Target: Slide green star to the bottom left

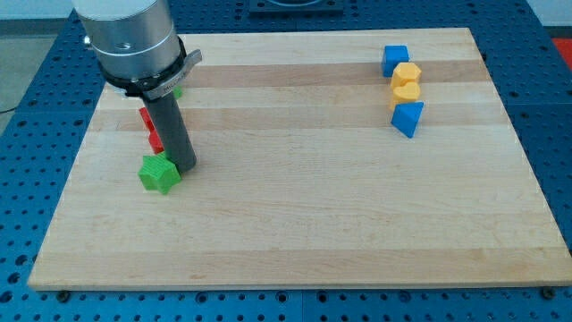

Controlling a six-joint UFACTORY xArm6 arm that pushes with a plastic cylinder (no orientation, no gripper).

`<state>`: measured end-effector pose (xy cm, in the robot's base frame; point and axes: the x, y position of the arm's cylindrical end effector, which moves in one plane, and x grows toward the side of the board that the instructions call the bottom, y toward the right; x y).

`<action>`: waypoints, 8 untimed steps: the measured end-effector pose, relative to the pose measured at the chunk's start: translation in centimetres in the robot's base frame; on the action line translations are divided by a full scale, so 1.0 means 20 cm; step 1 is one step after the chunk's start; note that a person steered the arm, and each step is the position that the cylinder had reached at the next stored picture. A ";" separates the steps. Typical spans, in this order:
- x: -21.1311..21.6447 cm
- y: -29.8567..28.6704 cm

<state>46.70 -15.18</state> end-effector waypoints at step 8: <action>0.29 -0.22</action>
<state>52.52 -19.62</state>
